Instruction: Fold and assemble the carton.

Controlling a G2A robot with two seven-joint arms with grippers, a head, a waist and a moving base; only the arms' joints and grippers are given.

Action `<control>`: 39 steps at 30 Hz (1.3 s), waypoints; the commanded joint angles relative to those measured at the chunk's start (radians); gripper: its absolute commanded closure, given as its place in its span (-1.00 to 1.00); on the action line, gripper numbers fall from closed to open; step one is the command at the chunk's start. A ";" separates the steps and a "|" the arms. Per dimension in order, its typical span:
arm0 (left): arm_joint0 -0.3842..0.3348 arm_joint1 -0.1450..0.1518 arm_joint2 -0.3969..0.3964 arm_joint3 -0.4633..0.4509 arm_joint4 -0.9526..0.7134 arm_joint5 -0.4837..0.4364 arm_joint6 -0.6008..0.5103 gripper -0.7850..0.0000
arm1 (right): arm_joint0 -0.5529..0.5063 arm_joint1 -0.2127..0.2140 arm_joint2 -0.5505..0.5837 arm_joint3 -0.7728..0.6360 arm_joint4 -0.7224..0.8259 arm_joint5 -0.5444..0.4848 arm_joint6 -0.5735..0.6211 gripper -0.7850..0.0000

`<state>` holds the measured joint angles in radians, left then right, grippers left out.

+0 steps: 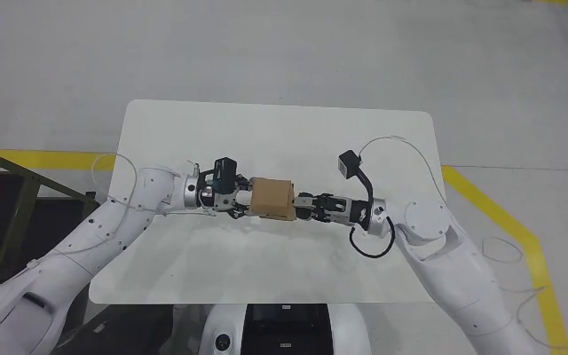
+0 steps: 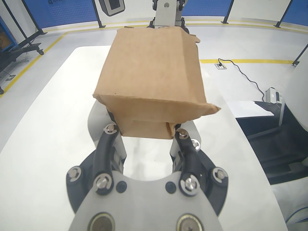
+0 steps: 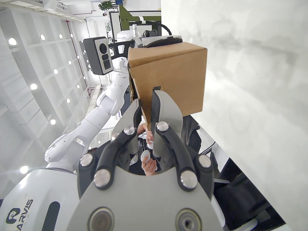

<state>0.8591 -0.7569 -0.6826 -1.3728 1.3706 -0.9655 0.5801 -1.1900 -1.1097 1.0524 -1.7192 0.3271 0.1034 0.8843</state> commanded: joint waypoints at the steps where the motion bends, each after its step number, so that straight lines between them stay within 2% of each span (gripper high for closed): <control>1: 0.004 -0.001 -0.005 -0.004 0.006 0.000 -0.005 0.14 | 0.004 -0.001 -0.004 0.003 0.000 0.001 -0.002 0.87; 23: 0.040 -0.013 -0.052 -0.015 -0.017 -0.047 -0.036 0.10 | 0.031 -0.011 -0.031 0.016 0.016 0.002 -0.014 0.78; 28: 0.039 -0.015 -0.052 -0.010 -0.032 -0.047 -0.049 0.09 | 0.029 -0.011 -0.028 0.019 0.019 0.000 -0.015 0.66; 33: 0.039 -0.015 -0.055 0.002 -0.051 -0.047 -0.041 0.07 | 0.007 -0.005 0.005 0.013 0.029 -0.009 -0.020 0.45; 39: 0.040 -0.013 -0.045 0.018 -0.073 -0.047 -0.036 0.06 | -0.030 0.005 0.064 0.005 0.045 -0.023 -0.030 0.35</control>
<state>0.8987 -0.7704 -0.7311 -1.3559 1.2990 -1.0123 0.5457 -1.2152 -1.1061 1.1063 -1.7146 0.3688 0.0838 0.8565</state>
